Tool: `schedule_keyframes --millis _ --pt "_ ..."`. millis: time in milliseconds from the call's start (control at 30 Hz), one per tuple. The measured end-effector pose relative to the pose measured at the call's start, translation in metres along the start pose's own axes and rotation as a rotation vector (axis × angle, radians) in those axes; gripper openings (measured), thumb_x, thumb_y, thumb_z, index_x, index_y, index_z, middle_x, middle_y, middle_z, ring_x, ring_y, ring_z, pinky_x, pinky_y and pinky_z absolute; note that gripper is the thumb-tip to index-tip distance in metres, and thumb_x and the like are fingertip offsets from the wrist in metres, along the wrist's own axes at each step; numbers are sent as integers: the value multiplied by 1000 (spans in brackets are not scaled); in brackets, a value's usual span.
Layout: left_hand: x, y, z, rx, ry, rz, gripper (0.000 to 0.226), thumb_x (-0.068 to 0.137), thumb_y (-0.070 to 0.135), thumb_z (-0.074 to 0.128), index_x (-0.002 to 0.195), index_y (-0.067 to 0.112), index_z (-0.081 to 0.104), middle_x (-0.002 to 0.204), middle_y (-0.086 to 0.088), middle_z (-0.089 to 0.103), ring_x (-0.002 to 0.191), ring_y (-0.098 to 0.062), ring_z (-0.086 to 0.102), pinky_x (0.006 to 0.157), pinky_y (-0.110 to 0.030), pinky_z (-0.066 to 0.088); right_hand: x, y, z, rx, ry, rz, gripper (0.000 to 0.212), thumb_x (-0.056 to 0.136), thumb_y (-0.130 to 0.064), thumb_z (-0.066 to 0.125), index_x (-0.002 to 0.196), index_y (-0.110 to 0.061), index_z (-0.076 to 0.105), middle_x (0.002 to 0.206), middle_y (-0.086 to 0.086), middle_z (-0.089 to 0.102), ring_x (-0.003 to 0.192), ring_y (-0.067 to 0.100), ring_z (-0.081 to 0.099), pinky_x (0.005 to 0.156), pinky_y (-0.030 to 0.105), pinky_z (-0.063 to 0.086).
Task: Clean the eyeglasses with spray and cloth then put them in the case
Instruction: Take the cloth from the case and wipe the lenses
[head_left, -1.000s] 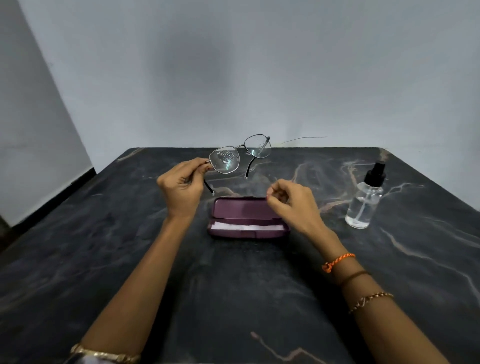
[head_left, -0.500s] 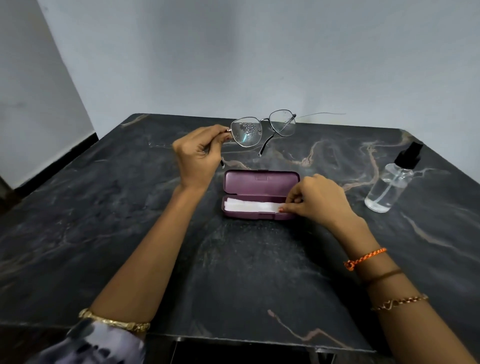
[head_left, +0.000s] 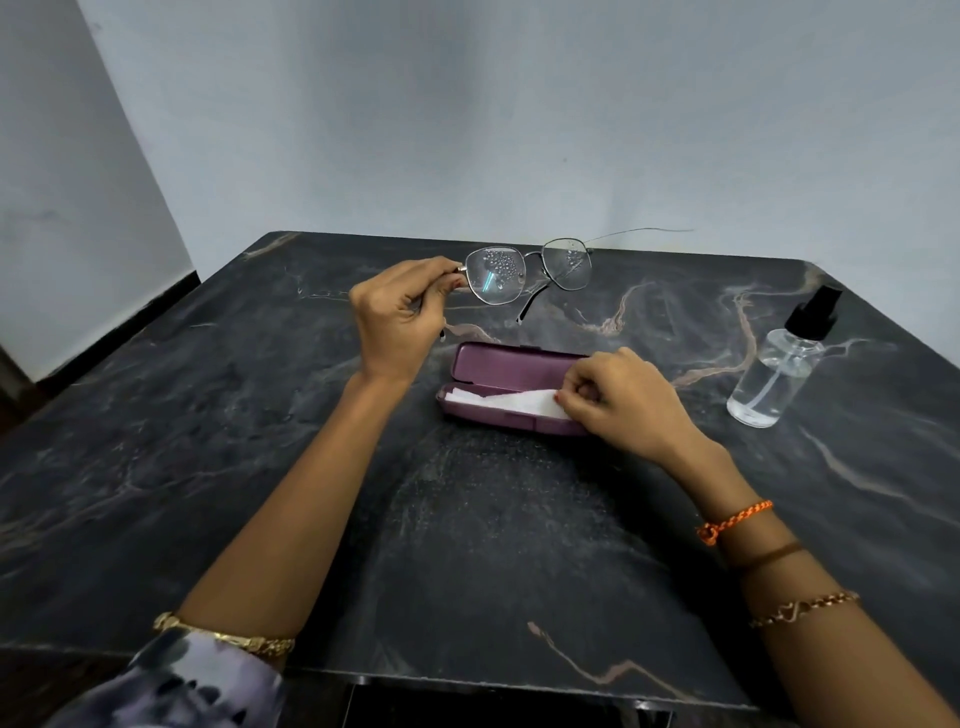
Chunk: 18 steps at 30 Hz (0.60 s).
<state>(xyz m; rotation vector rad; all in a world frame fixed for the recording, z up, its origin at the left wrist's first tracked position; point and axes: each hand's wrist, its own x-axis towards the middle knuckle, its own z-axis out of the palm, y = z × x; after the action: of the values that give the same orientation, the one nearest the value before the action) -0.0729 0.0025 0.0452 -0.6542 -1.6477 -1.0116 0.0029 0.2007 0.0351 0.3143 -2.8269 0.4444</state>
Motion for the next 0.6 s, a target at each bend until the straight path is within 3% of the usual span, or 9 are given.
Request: schedule_keyframes --millis 133,233,367,467,600 --pt "0 0 0 7 4 -4 6 70 -13 70 75 -12 70 69 -20 70 63 -14 63 65 -4 48 2 1 2 214 34 29 17 88 -22 52 72 -18 49 58 -13 45 65 16 47 66 31 35" --pt "1 2 0 0 1 -9 6 70 -13 70 76 -12 70 70 -20 70 64 -15 64 64 -7 50 3 -1 3 469 57 91 19 90 -19 50 72 -15 49 56 -9 43 50 2 40 54 18 31" --pt "2 4 -1 5 3 -6 6 70 -12 70 76 -11 70 69 -19 71 63 -14 63 64 -8 50 5 -4 1 873 121 226 22 93 -19 46 74 -12 52 65 2 43 61 11 39 54 23 31" --pt "2 4 -2 3 12 -10 7 69 -14 70 76 -12 70 69 -20 70 64 -12 63 65 -5 49 6 -4 -1 1190 100 366 25 95 -21 42 85 -5 59 72 2 57 67 12 54 52 17 50" --pt "3 5 -2 -2 15 -11 9 69 -15 70 77 -12 70 69 -21 70 66 -6 60 66 -3 48 10 -2 -7 1719 117 501 24 97 -23 38 93 -8 57 95 11 65 87 25 66 69 35 59"
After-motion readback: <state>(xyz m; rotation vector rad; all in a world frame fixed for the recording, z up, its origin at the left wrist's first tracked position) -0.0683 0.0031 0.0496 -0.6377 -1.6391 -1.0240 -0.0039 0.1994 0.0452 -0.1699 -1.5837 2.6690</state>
